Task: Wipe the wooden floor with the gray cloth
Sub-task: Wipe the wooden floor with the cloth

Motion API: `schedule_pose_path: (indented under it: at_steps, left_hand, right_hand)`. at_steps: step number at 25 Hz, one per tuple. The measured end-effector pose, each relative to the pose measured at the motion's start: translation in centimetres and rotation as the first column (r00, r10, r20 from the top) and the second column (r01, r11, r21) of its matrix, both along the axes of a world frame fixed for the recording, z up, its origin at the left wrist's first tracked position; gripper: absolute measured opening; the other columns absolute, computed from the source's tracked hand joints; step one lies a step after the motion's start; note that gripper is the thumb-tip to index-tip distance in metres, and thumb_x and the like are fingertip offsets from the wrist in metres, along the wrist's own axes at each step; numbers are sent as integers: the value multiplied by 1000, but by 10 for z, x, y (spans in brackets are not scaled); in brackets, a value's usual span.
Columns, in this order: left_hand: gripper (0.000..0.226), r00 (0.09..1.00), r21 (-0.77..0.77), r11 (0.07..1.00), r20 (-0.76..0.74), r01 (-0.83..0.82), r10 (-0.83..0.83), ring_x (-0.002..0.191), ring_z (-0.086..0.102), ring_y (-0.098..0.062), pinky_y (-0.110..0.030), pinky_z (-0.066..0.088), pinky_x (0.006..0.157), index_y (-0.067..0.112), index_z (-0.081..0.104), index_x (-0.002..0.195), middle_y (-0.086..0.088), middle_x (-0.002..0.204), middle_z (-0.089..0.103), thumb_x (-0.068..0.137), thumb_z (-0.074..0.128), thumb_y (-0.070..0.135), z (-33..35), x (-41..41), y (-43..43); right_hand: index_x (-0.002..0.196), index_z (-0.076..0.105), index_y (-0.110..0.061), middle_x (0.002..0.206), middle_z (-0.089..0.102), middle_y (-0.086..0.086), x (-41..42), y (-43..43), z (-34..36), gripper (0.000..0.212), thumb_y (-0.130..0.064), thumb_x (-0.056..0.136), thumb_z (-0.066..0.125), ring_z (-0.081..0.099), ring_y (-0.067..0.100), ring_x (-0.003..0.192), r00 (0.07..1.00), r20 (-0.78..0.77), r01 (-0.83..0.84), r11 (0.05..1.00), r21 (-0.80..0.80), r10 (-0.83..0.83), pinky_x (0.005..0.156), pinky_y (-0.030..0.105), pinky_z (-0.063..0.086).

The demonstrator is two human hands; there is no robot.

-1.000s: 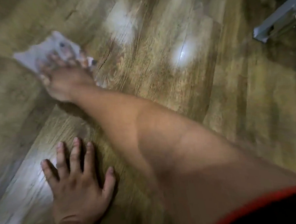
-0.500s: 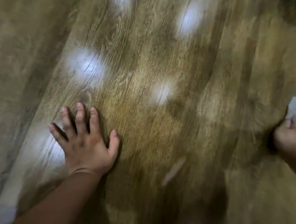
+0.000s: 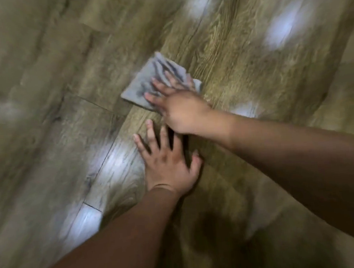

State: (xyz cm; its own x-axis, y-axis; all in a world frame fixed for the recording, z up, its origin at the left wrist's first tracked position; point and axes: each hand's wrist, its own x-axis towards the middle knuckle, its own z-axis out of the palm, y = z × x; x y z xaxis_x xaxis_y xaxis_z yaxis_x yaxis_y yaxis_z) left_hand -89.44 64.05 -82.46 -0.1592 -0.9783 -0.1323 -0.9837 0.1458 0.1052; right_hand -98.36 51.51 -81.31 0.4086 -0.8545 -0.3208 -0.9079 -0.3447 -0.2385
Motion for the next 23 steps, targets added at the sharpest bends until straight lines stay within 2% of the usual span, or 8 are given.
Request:
schedule_pose_path:
  at_steps: [3, 5, 9, 12, 14, 17, 19, 23]
  left_hand:
    - [84, 1000, 28, 1000, 10, 12, -12, 146, 22, -51, -73, 10, 115, 8, 37, 150, -25, 154, 36, 82, 36, 57, -5, 4, 0]
    - [84, 1000, 8, 1000, -17, 0, 0, 146, 23, -50, -73, 11, 115, 7, 40, 148, -24, 155, 37, 81, 37, 56, -5, 4, 0]
    - [81, 999, 5, 1000, -42, -11, 11, 151, 11, -45, -70, 3, 117, 13, 38, 151, -16, 162, 28, 84, 41, 59, -2, 3, -1]
    - [81, 999, 15, 1000, -52, -6, 6, 150, 8, -46, -72, 2, 115, 11, 36, 151, -18, 162, 25, 85, 38, 58, -4, 3, 1]
    - [81, 999, 17, 1000, -43, 12, -11, 150, 7, -48, -74, 2, 115, 9, 34, 151, -20, 162, 23, 87, 36, 57, -3, 0, 3]
    - [80, 999, 11, 1000, -43, 5, -5, 150, 7, -49, -73, 0, 115, 8, 32, 152, -21, 163, 21, 87, 36, 56, -3, -1, 1]
    - [80, 999, 17, 1000, -34, 18, -17, 150, 7, -50, -73, 1, 115, 8, 32, 152, -21, 163, 22, 88, 36, 56, -4, -1, 2]
    - [80, 1000, 51, 999, -5, 14, -14, 150, 5, -49, -75, 3, 114, 8, 30, 153, -21, 164, 18, 89, 33, 57, -4, 1, 0]
  right_hand:
    - [149, 29, -42, 165, 7, -6, 78, -44, 1, 53, -31, 98, 38, -5, 23, 152, 998, 49, -42, 998, 40, 41, 117, 58, -10]
    - [145, 40, -43, 162, 19, -8, 45, -28, -4, 46, -35, 99, 39, 6, 18, 152, 983, 184, -3, 1000, -23, 8, 120, 50, -4]
    - [142, 50, -30, 155, 39, 2, -143, 150, -10, 44, -35, 99, 40, 27, 22, 147, 853, 166, 518, 841, -155, -495, 119, 51, 21]
    - [148, 40, -16, 156, 33, 15, -283, 305, 22, 56, -36, 96, 33, 25, 31, 147, 369, -27, 926, 370, -80, -929, 119, 52, 21]
    - [149, 35, -11, 156, 31, 21, -323, 349, 32, 57, -36, 98, 35, 28, 36, 145, -37, -82, 999, -37, -6, -996, 116, 47, 26]
    - [146, 38, -9, 158, 26, 19, -318, 335, 10, 45, -25, 105, 34, 22, 35, 146, -225, -123, 964, -202, -175, -967, 117, 48, 20]
    - [147, 38, -11, 159, 24, 16, -303, 319, 11, 45, -27, 105, 31, 19, 36, 147, -113, -156, 973, -77, -217, -981, 116, 55, 19]
    - [150, 36, -24, 164, 10, 1, -237, 251, 19, 47, -28, 104, 40, 2, 30, 151, 465, -97, 882, 469, -29, -880, 120, 49, 8]
